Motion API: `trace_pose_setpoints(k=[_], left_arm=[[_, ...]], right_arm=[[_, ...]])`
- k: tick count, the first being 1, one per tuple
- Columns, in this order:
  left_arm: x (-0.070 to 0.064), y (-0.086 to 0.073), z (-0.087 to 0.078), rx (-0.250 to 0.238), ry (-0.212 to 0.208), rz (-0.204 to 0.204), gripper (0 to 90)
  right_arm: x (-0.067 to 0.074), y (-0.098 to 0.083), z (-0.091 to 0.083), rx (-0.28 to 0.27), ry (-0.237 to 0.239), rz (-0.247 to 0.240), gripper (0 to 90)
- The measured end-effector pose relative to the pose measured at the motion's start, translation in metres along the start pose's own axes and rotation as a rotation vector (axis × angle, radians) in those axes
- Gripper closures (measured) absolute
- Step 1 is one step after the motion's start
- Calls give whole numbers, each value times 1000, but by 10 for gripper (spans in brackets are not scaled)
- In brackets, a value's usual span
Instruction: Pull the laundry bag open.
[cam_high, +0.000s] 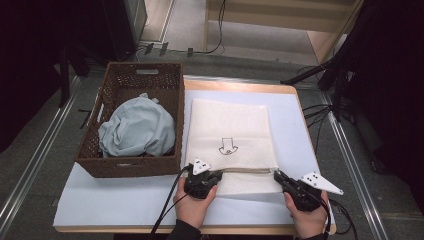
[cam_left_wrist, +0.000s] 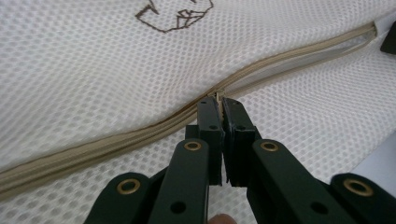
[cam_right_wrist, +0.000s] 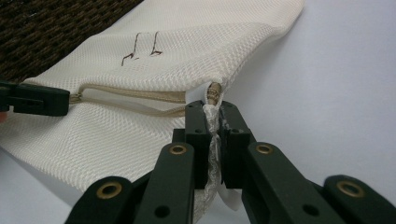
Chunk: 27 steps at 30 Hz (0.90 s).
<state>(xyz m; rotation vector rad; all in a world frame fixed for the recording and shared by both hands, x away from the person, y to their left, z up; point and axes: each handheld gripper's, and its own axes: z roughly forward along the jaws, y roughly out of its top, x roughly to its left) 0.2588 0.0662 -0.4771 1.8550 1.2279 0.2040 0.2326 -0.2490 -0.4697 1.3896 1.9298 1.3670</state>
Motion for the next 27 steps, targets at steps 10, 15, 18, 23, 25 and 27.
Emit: trace_pose_setpoints(k=[10, 15, 18, 23, 25, 27], left_arm=[[6, -2, -8, 3, 32, 20, 878], [12, -3, -12, -6, 34, 9, 878], [12, -3, -13, -4, 42, 13, 878], [13, -3, -14, -10, 38, 15, 878], [13, -3, -15, -11, 51, 18, 878], [16, -4, -17, -14, 44, 10, 878]], right_arm=[[1, 1, 1, 6, 12, 1, 851], [1, 1, 1, 4, 0, -6, 851], [2, 0, 2, 9, 5, -4, 851], [2, 0, 2, 11, 7, -6, 851], [2, 0, 2, 12, 3, -7, 851], [0, 1, 2, 10, 5, -3, 851]])
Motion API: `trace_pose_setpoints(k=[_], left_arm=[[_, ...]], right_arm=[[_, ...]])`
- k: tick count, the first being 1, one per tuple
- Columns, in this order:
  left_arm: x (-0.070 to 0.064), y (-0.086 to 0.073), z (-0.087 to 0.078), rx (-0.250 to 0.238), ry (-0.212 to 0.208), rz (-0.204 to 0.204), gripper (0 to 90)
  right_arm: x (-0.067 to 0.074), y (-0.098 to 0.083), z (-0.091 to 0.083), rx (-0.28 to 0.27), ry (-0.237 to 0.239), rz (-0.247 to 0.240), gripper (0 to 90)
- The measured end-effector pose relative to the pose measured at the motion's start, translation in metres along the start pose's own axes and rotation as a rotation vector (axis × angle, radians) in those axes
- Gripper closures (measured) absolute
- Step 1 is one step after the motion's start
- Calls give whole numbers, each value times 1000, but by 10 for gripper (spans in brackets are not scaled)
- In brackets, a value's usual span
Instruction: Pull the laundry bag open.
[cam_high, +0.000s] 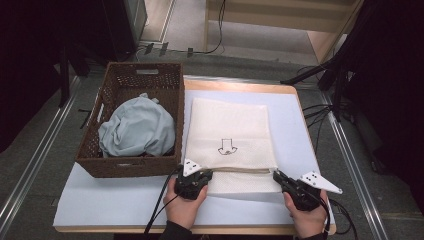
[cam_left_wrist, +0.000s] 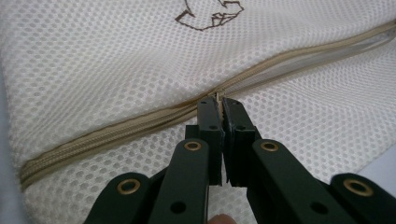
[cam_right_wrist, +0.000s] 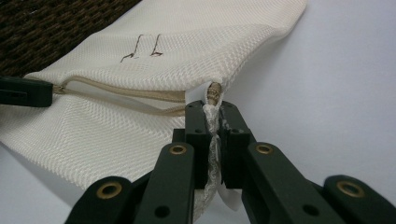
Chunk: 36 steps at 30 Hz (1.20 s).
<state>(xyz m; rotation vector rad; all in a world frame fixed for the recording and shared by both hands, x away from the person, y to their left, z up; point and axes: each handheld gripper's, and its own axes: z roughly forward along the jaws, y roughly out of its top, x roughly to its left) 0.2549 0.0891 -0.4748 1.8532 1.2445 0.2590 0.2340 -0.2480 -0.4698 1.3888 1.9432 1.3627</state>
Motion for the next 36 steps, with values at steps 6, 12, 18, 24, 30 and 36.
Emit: trace_pose_setpoints(k=[6, 12, 18, 24, 30, 36], left_arm=[[1, -1, -2, -4, 1, -4, 877], [3, -3, -5, -15, 36, 5, 877], [4, -4, -7, -2, 40, 14, 878], [4, -6, -7, 32, 53, 23, 877], [6, -8, -10, 19, 90, 17, 878], [11, -9, -16, 16, 124, 20, 878]], right_arm=[[1, 0, 1, 0, 6, -4, 851], [1, 0, 1, 3, -1, -8, 851], [1, 1, 0, 5, 5, -7, 851], [3, 0, 1, 8, 14, -7, 851], [0, 1, -2, -2, -1, 0, 852], [-4, 1, -1, -2, -9, 2, 851]])
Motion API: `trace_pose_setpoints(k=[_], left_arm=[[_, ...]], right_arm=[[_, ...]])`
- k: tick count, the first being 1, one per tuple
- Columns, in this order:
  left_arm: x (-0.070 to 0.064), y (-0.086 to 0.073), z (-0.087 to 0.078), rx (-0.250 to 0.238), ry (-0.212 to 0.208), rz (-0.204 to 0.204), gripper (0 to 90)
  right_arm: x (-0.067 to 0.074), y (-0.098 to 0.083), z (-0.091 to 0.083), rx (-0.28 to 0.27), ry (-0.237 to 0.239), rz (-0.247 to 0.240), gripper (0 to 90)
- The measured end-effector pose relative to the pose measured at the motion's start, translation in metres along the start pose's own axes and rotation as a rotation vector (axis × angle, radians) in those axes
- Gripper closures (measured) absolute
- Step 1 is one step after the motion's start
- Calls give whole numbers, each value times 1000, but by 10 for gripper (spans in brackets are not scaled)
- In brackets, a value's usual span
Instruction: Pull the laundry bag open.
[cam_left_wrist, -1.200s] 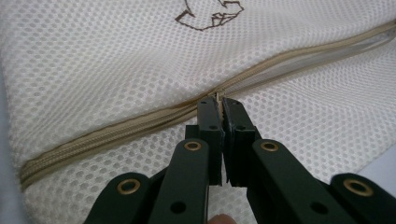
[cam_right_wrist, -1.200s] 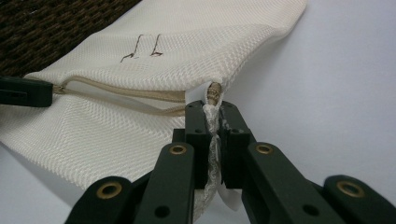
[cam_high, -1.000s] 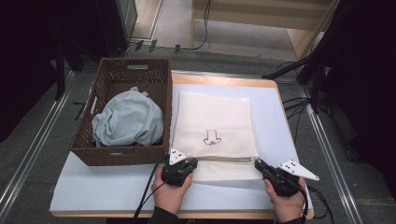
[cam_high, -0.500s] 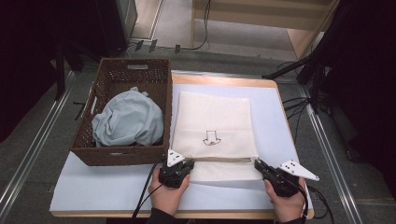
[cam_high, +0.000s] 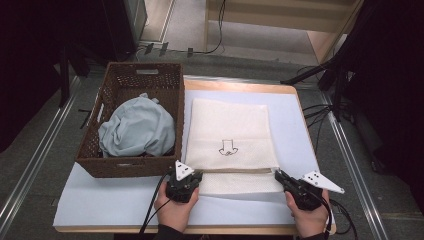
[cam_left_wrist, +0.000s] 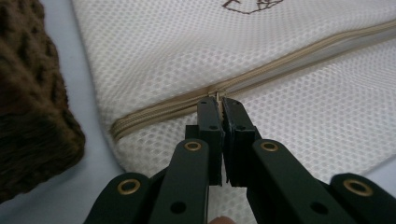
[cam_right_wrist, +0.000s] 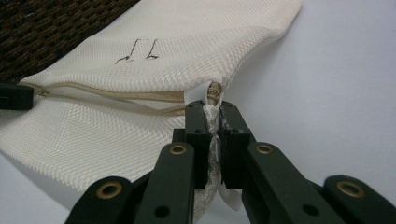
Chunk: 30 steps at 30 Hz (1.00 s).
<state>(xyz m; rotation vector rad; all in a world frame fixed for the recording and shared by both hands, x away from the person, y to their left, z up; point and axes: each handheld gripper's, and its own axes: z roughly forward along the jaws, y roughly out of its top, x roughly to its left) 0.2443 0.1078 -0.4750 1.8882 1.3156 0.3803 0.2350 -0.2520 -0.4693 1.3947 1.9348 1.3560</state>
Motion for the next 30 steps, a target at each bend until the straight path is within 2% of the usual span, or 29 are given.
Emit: trace_pose_setpoints(k=[4, 6, 9, 13, 15, 18, 21, 30], left_arm=[[3, -1, -3, 0, 6, 4, 878], [3, -2, -4, -4, 33, 9, 878], [8, -3, -8, -10, 28, -11, 878], [10, -4, -11, -16, 39, -11, 878], [12, -5, -13, -19, 25, -21, 878], [12, -5, -15, -20, 40, -13, 878], [14, -5, -17, -22, 28, -21, 878], [18, -5, -24, -37, 27, -26, 878]], right_arm=[[0, 0, 0, 0, 2, 2, 851], [2, 0, 0, 4, -2, 3, 851], [0, 0, 0, -1, -4, 3, 851], [0, 0, 1, 1, -3, 3, 851], [0, 0, 0, 1, -1, 6, 851], [0, 0, 1, 2, -1, 1, 851], [0, 0, 0, 0, 2, 7, 851], [3, 0, 3, 8, 8, -1, 851]])
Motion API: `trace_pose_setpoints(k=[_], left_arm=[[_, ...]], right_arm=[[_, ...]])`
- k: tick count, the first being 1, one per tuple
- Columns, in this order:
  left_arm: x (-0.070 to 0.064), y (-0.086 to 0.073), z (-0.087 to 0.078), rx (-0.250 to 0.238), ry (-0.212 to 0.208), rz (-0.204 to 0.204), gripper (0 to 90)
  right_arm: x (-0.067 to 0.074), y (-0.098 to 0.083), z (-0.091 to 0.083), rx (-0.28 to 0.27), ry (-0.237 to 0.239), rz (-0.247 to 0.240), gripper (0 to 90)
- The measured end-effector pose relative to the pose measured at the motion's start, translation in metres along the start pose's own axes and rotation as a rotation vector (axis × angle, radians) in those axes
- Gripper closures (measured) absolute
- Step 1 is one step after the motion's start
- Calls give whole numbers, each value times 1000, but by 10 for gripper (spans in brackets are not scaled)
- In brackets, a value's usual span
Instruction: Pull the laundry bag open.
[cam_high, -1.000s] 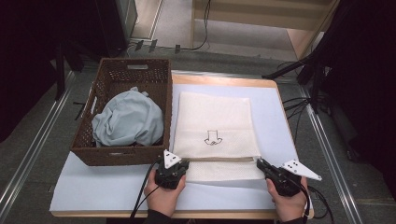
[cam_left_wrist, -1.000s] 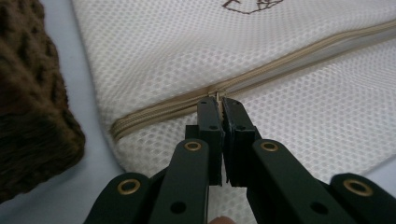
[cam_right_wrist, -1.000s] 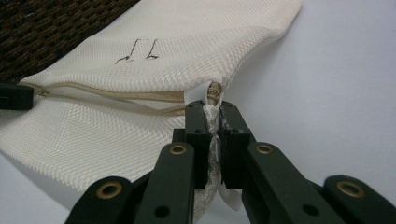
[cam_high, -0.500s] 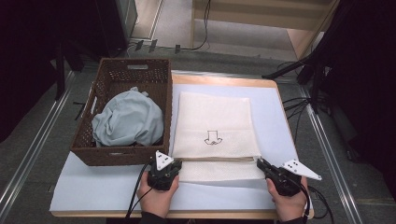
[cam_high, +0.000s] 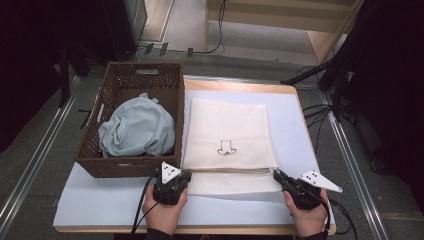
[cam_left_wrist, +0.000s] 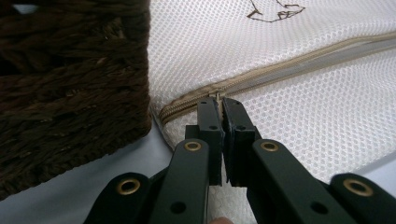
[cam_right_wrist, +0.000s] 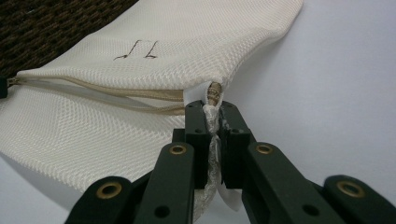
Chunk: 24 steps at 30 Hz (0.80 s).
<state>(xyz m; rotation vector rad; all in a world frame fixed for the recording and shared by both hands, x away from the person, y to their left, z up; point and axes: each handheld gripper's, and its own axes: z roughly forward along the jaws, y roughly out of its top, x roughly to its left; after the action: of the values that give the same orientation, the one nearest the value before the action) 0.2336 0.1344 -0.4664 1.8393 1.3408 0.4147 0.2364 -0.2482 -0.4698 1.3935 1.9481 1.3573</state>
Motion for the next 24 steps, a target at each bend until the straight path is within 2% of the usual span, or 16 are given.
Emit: trace_pose_setpoints(k=[3, 4, 5, 6, 7, 8, 11, 18, 24], left_arm=[[1, 0, -2, 5, 7, -1, 878], [2, -1, -3, -4, 43, 6, 878], [6, -2, -5, -9, 23, -8, 878], [10, -2, -7, -7, 33, -19, 878], [14, -3, -9, -9, 22, -33, 878], [17, -4, -10, -10, 14, -37, 878], [16, -7, -14, -9, 39, -12, 878], [22, -8, -18, -17, 37, -18, 878], [18, -9, -14, -28, 33, -9, 878]], right_arm=[[1, 0, 1, 1, 1, 0, 851], [2, 0, 1, 3, 1, -1, 851], [1, 0, 1, 5, -30, -14, 851], [-1, 0, 1, 2, -9, 2, 852], [-4, 0, 0, 4, -23, 12, 852], [-6, 0, 0, 1, -11, 22, 851], [-5, -1, 2, 7, -6, 19, 851], [1, -2, 5, 17, 3, -4, 851], [-5, -7, 11, 60, -3, 17, 847]])
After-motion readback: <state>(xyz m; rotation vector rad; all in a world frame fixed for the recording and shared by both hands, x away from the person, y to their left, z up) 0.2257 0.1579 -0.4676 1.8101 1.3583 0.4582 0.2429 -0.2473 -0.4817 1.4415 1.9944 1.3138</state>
